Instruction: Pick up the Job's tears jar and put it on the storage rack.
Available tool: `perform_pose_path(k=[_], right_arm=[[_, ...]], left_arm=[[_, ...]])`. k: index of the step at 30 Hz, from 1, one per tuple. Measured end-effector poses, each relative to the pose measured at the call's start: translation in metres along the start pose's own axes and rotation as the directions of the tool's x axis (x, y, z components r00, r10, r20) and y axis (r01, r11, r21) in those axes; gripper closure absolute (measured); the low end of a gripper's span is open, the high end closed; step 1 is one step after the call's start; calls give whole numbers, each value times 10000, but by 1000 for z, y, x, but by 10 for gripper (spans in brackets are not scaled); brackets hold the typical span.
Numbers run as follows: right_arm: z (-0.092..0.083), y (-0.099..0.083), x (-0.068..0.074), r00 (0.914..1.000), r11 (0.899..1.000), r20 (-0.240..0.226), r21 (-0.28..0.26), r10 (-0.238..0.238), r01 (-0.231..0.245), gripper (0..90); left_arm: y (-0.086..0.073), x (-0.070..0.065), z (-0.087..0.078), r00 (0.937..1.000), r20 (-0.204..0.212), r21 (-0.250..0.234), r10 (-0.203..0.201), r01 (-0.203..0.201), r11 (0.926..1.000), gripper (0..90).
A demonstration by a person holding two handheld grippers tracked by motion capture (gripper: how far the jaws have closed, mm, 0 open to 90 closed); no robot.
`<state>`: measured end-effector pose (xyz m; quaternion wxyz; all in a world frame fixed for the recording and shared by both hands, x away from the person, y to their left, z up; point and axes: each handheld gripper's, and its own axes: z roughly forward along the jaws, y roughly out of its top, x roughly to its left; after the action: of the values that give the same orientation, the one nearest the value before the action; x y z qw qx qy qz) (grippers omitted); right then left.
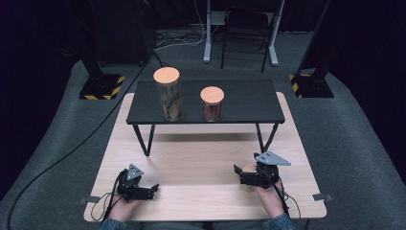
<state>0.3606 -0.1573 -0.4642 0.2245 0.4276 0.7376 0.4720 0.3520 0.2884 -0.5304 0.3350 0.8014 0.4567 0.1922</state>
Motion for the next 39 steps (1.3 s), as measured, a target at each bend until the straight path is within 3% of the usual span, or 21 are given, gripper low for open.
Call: perform_pose_path(k=[39], right_arm=[[12,-38,-1,9999,9979,-43,630,167,-164,77]], left_arm=[[0,0,0,10000,1,1,4,-4,10000,11]])
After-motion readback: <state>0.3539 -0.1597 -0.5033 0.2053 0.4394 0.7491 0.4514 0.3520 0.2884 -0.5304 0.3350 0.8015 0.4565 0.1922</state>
